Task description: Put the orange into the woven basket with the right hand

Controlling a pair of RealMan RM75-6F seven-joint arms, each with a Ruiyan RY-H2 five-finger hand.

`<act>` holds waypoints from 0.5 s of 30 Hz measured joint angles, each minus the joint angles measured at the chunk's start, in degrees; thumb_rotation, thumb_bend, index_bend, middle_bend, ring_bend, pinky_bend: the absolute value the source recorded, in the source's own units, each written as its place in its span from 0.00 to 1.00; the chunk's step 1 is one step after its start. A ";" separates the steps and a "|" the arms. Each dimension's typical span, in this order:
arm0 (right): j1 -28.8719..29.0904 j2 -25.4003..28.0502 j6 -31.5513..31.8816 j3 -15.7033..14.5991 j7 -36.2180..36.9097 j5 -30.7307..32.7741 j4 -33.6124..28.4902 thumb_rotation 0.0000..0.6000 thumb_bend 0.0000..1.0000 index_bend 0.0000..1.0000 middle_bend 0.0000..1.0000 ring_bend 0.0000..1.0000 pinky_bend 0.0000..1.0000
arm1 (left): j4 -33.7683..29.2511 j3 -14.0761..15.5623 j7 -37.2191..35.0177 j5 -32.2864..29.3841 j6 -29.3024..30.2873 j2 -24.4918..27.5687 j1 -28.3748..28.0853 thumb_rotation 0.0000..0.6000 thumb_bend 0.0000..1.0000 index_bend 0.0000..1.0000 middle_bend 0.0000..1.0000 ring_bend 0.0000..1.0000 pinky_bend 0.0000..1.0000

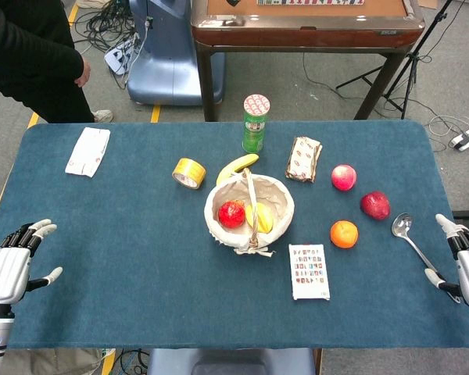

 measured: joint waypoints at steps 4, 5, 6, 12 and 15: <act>1.49 0.51 -2.98 -0.05 -1.22 0.22 -0.48 1.00 0.15 0.06 0.16 0.19 0.39 | -0.07 0.08 0.05 0.07 0.01 0.06 0.03 1.00 0.17 0.28 0.19 0.17 0.23; 2.12 0.68 -4.29 -0.02 -1.79 0.53 -0.64 1.00 0.14 0.06 0.15 0.19 0.39 | -0.09 0.10 0.07 0.09 0.03 0.06 0.05 1.00 0.17 0.28 0.19 0.17 0.23; 2.66 0.81 -5.40 0.03 -2.28 0.89 -0.77 1.00 0.14 0.05 0.13 0.18 0.39 | -0.11 0.11 0.09 0.09 0.04 0.06 0.07 1.00 0.17 0.28 0.19 0.17 0.23; 7.77 1.47 -16.23 0.56 -5.82 5.31 -1.84 1.00 0.12 0.00 0.06 0.08 0.33 | -0.27 0.23 0.26 0.28 0.33 0.04 0.24 1.00 0.17 0.28 0.19 0.17 0.23; 11.64 0.77 -22.35 1.11 -8.05 8.29 -1.74 1.00 0.12 0.00 0.06 0.07 0.33 | -0.21 0.32 0.24 0.19 0.47 0.13 0.46 1.00 0.17 0.28 0.19 0.17 0.23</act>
